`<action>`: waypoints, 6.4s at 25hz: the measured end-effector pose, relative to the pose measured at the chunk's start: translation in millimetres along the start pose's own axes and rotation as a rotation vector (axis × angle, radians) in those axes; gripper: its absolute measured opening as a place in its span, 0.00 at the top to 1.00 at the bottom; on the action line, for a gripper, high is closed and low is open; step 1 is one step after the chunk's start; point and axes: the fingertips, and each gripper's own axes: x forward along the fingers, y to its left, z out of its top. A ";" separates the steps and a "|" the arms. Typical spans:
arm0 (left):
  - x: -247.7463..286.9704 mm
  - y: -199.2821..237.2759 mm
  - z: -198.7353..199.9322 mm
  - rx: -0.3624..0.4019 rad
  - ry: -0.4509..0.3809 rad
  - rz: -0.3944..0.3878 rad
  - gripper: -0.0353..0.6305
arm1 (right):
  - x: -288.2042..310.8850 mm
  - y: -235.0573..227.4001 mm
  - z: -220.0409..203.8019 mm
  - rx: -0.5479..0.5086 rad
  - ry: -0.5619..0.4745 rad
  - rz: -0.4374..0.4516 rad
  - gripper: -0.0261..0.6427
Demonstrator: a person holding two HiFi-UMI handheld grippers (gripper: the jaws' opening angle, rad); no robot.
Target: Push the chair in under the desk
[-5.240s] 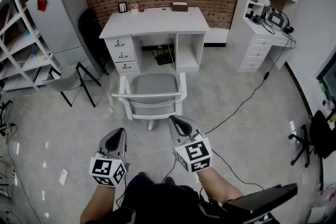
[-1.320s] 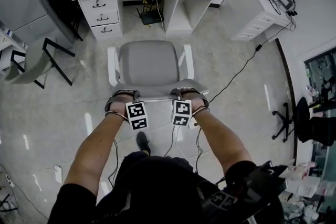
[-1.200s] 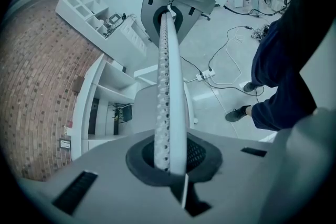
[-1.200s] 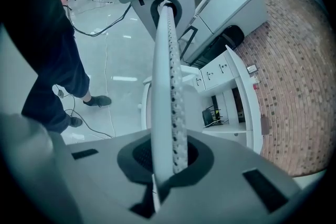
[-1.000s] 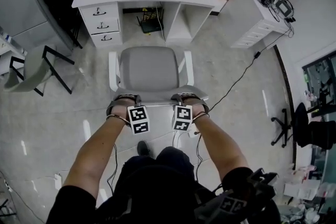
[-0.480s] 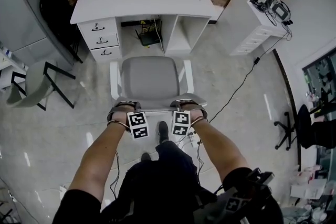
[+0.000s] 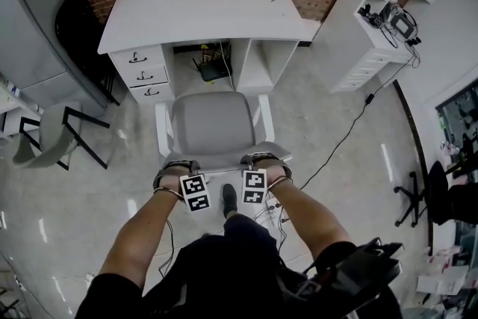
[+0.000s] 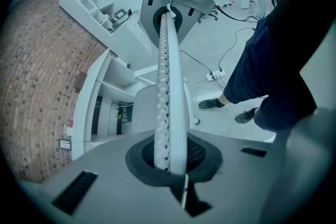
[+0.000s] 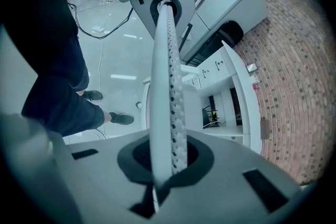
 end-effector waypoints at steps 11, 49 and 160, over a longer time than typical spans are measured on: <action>21.8 42.5 13.0 -0.071 0.032 -0.047 0.93 | 23.0 -49.6 -20.6 -0.048 -0.026 0.021 0.94; 87.0 203.6 -29.5 -0.035 0.088 0.002 0.93 | 97.6 -195.8 -7.5 0.015 0.001 0.061 0.94; -274.7 269.3 -88.6 -1.089 -0.898 0.642 0.94 | -221.1 -312.7 91.5 0.965 -0.872 -0.489 0.95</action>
